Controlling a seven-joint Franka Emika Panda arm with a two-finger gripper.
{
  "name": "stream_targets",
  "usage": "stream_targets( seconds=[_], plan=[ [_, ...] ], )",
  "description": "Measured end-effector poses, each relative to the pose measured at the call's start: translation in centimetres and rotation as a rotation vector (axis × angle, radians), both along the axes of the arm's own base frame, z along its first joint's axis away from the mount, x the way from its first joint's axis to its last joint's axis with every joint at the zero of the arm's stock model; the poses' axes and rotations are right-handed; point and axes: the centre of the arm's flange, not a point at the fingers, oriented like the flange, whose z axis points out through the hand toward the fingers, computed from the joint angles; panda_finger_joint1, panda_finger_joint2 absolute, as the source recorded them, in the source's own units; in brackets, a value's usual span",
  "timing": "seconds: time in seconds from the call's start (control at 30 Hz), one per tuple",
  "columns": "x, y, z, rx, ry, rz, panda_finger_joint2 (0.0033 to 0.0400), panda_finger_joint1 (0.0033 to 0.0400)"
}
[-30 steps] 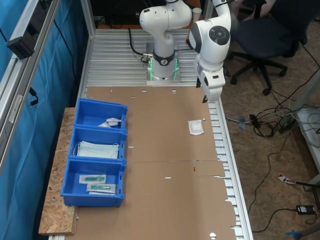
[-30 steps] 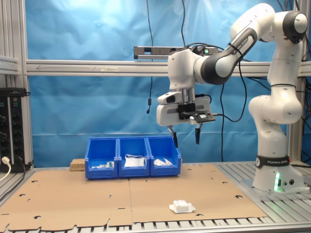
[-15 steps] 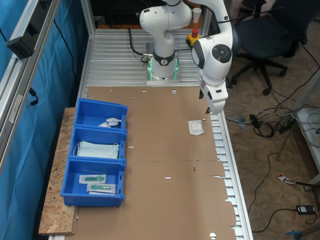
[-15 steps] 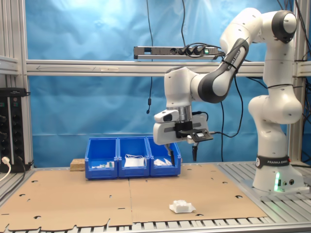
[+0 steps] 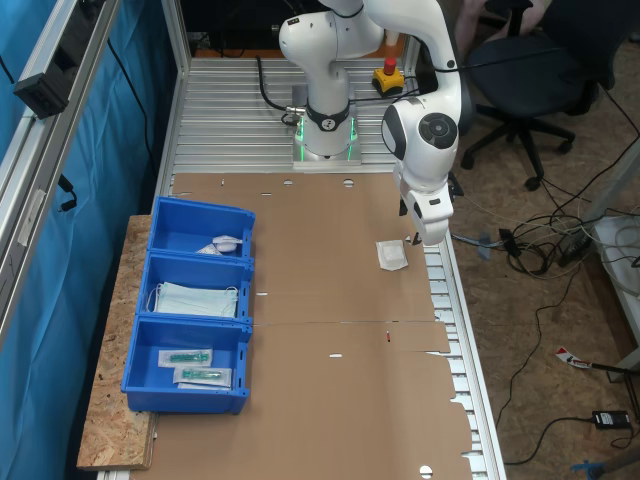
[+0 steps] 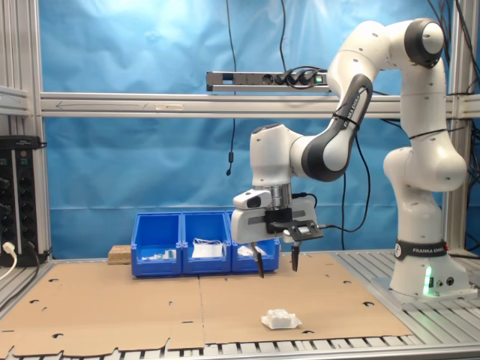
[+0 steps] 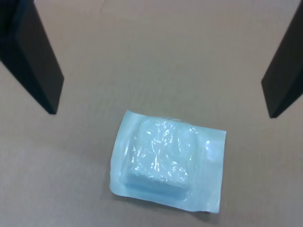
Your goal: Pick and place sorting task of medical equipment.
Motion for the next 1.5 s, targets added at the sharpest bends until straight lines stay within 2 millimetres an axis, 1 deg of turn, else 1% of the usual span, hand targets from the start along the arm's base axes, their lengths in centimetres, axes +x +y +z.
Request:
stream_targets(
  seconds=[0.5, 0.67, 1.17, 1.5],
  plan=[
    [0.2, 0.1, -3.3, 0.009, 0.004, -0.004, 0.0400, 0.0400],
    [0.2, 0.1, -4.0, 0.014, -0.005, -0.005, 0.0400, 0.0400],
    [-0.8, -0.2, -6.8, 0.023, -0.021, -0.011, 0.0400, 0.0400],
    [-1.1, -0.7, -8.3, 0.027, -0.028, -0.021, 0.0400, 0.0400]
  ],
)
